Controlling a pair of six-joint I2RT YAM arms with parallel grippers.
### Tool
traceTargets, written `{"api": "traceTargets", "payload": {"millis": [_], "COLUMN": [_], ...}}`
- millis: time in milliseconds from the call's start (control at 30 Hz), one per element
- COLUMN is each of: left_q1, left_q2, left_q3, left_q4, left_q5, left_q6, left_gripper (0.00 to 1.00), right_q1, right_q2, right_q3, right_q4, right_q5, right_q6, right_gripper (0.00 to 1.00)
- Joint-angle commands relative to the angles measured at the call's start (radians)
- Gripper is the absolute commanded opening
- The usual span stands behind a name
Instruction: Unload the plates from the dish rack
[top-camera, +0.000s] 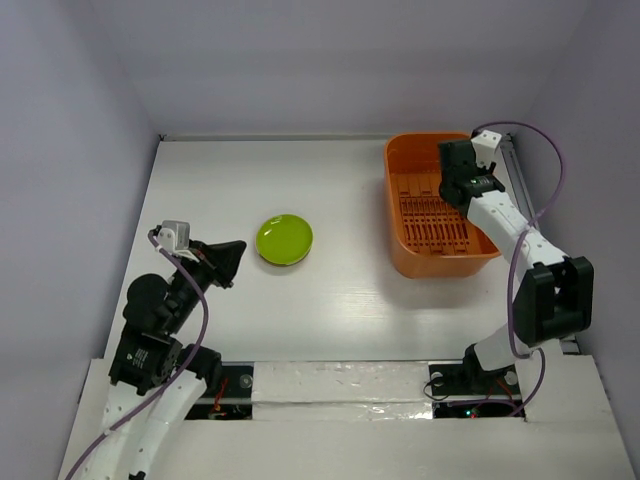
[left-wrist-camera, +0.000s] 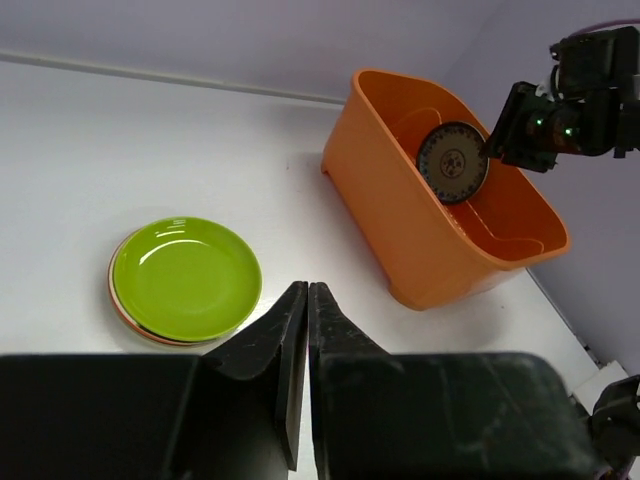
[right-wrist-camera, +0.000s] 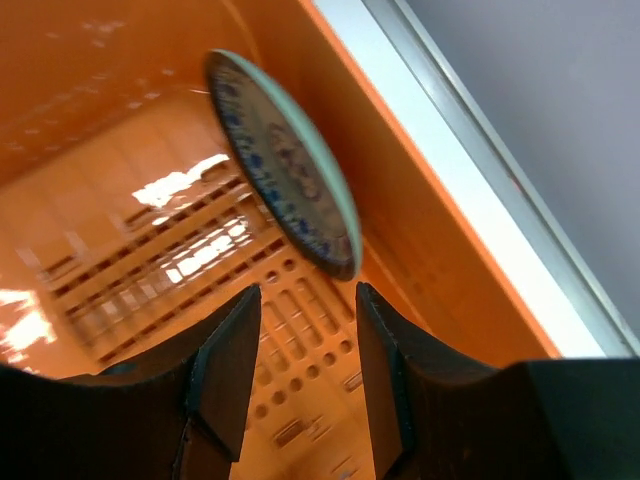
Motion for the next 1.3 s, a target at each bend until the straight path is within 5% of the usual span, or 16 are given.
{"api": "traceTargets", "payload": {"millis": [0,300,867,1267], "left_q1": [-0.021,-0.063,-0.072,-0.072], "left_q2": [-0.018,-0.027,-0.024,-0.015], "left_q3": [-0.002,-0.005,-0.002,-0.002], "left_q4": [0.030,0.032,0.026,0.026], "left_q5": [-0.017,-0.015,-0.029,-0.028], "left_q6": [-0.002,-0.005,-0.008,-0.007], "left_gripper": [0.04,0.28,0.32,0.32], "right_q1": [-0.059,-0.105,-0.080,0.019], "right_q2": [0.035,0.177,0.148,0.040], "right_q3": [0.050,0.127,0.165,0.303], "right_q4": [0.000,0.012,0.000,-0.132], "right_q5": [-0.012,0.010,0.093,0.138], "right_q6": [-0.020,-0.082,-0.234,-0.222], "right_gripper": [0.48,0.40,0.06,0.00]}}
